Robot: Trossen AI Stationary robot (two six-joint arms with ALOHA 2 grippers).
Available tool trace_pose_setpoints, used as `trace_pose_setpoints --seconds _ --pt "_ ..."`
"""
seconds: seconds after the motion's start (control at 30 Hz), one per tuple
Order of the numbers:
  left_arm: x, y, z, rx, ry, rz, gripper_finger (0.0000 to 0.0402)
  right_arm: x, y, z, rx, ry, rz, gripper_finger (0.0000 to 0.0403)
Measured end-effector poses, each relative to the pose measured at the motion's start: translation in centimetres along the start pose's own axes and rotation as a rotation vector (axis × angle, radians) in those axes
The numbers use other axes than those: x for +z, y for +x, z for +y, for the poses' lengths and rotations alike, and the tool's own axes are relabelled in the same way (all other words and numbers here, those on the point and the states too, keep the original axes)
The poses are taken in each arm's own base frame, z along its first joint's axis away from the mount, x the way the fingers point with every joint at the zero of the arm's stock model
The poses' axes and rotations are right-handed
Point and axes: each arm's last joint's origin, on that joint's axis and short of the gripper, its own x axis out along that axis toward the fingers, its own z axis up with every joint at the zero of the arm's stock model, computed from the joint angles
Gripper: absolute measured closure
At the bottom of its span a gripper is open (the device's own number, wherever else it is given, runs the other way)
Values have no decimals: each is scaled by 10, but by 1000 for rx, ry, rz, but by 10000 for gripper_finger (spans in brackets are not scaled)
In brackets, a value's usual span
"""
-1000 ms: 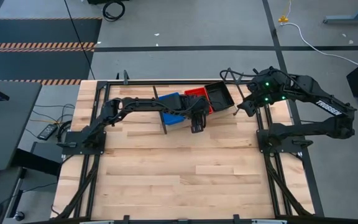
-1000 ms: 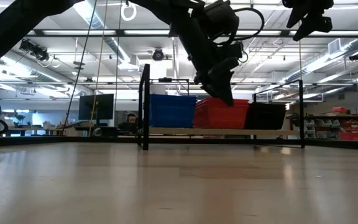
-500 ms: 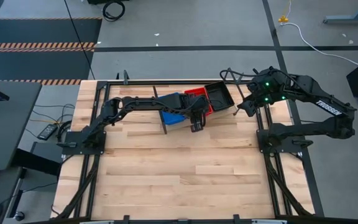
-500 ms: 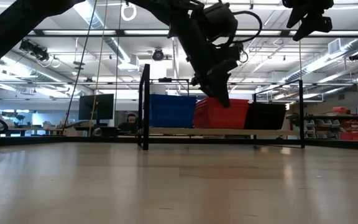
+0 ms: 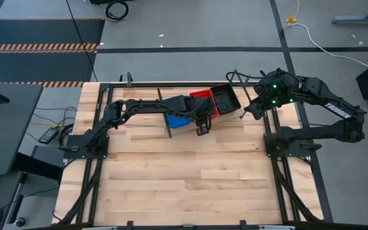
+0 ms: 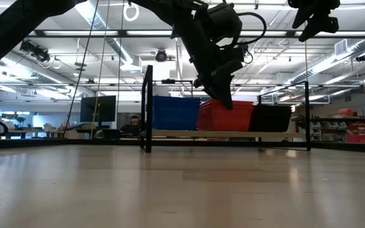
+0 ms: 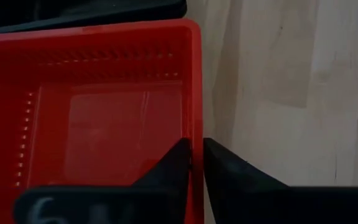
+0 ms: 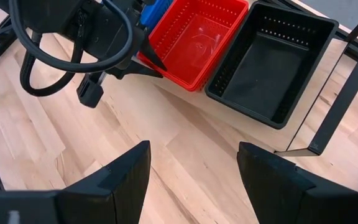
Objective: Stack baskets on shelf by color
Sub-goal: Adjust the stacked red bins on the shelf
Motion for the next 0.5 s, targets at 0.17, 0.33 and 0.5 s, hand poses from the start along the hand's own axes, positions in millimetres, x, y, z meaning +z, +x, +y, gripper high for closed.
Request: trace_pose_setpoints --seconds 0.17,0.33,0.5 --pt "0 0 0 0 -25 -1 361 0 0 0 0 0 0 158" --pt "0 -1 -1 -1 -26 -1 365 0 0 0 0 0 0 158" --pt "0 -1 -1 -11 -70 -1 363 0 0 0 0 0 0 158"
